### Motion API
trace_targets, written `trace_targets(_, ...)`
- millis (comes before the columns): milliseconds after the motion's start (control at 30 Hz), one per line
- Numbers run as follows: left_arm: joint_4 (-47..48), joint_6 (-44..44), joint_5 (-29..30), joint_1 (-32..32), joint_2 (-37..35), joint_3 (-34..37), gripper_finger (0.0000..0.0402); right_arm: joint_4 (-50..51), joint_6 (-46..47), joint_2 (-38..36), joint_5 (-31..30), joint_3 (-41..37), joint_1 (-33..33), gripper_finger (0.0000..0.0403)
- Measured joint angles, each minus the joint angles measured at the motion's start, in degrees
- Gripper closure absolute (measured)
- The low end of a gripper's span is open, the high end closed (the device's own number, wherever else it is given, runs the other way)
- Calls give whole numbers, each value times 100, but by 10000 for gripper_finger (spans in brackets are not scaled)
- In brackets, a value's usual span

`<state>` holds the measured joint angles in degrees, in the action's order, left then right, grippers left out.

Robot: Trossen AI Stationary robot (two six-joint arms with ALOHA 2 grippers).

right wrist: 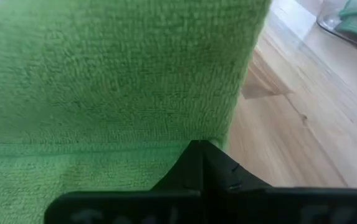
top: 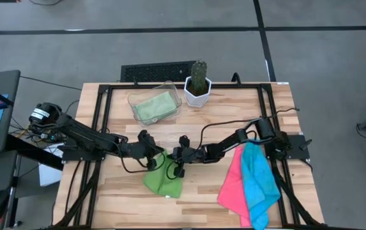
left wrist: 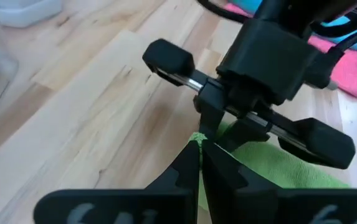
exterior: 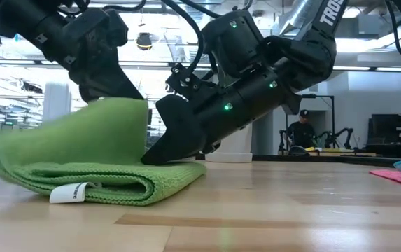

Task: Fold microfiber towels
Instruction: Fold the green microfiber towel

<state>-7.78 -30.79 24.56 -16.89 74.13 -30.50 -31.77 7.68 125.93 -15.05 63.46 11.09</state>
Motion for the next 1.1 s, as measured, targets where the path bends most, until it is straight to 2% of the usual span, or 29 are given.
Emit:
trace_targets(167, 11, -119, -85, 18, 189, 2, 399, 7, 0, 0, 0, 0, -7, 380)
trace_targets(333, -600, -101, -278, 18, 775, -16, 399, 94, -4, 0, 9, 0, -5, 388)
trace_targets(500, -649, -33, -269, 18, 1125, -248, 399, 282, 17, -37, -63, 2, 12, 382)
trace_targets(633, -574, -31, -235, 18, 1141, -321, 399, 418, -134, -387, -259, 5, 89, 382)
trace_targets(900, -605, -33, -171, 18, 1134, -323, 399, 1673, -55, -1200, -364, -42, 316, 383)
trace_targets(1100, -633, -33, -104, 29, 1139, -315, 399, 1466, 398, -1172, -698, -522, 657, 392)
